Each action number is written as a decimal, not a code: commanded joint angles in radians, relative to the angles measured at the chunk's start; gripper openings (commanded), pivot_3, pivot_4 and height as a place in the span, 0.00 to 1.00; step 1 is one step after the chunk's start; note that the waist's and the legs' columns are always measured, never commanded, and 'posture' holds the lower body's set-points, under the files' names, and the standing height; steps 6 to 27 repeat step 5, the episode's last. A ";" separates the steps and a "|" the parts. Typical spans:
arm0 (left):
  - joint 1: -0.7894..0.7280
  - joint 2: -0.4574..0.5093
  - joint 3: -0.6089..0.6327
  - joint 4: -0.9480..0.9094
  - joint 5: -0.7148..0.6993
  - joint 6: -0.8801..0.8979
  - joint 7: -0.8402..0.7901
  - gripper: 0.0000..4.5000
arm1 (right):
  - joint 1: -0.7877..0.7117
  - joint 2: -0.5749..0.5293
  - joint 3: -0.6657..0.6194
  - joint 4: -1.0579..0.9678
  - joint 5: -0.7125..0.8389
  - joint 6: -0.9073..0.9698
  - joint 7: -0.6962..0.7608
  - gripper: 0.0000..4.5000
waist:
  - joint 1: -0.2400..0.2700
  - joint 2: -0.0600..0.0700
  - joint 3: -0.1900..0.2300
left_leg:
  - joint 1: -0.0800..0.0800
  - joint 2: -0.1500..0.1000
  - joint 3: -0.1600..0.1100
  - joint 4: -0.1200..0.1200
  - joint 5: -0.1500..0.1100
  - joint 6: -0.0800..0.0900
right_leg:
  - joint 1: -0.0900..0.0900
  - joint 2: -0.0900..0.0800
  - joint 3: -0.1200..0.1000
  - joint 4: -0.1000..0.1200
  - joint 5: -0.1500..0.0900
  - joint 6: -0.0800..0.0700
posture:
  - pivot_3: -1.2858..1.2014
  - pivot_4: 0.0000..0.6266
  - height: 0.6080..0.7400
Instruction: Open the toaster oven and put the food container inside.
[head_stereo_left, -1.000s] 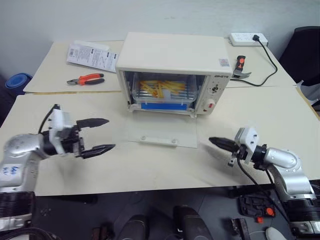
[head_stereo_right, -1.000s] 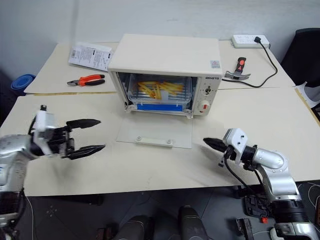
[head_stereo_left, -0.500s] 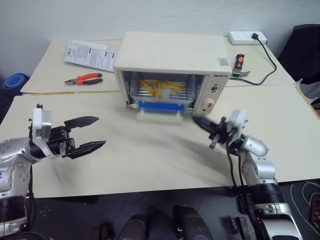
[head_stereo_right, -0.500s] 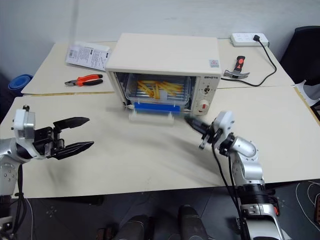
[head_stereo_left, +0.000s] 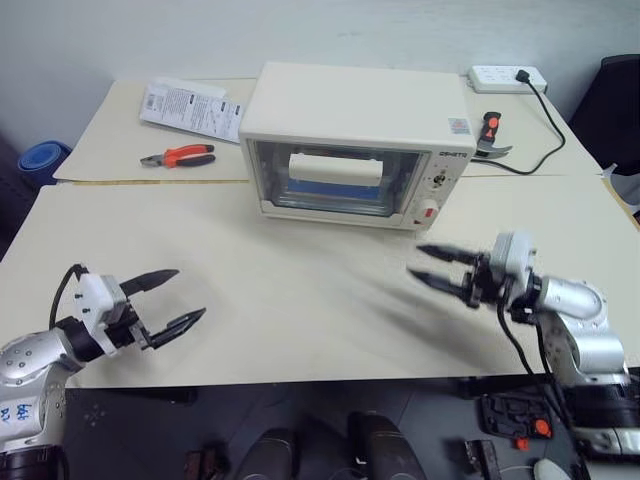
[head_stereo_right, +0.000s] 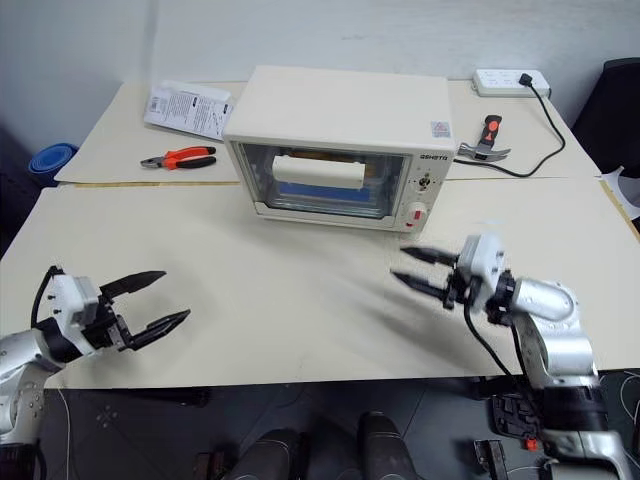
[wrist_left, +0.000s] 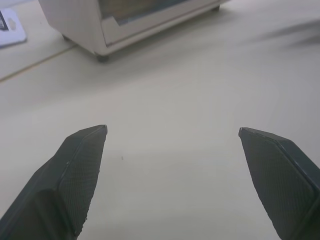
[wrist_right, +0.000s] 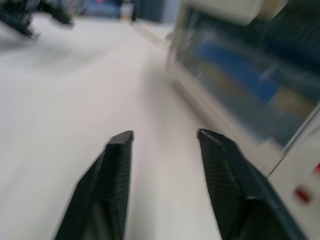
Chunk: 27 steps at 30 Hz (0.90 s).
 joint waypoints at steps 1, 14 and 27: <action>0.020 -0.013 -0.004 -0.058 0.016 -0.031 0.038 1.00 | 0.043 -0.014 -0.020 0.027 -0.012 -0.078 0.049 0.74 | -0.001 0.000 0.000 | 0.000 0.000 0.000 0.000 0.000 0.000 | 0.001 0.000 0.000 0.000 0.000 0.000 | 0.52 0.24 1.00; 0.053 -0.043 -0.031 -0.082 0.030 -0.050 0.061 1.00 | 0.040 0.031 -0.034 0.116 -0.019 -0.142 0.030 1.00 | -0.002 0.000 0.000 | 0.004 0.001 0.001 0.000 0.000 0.000 | 0.004 0.000 0.001 0.000 0.000 0.000 | 0.52 0.24 1.00; 0.053 -0.043 -0.031 -0.082 0.030 -0.050 0.061 1.00 | 0.040 0.031 -0.034 0.116 -0.019 -0.142 0.030 1.00 | -0.002 0.000 0.000 | 0.004 0.001 0.001 0.000 0.000 0.000 | 0.004 0.000 0.001 0.000 0.000 0.000 | 0.52 0.24 1.00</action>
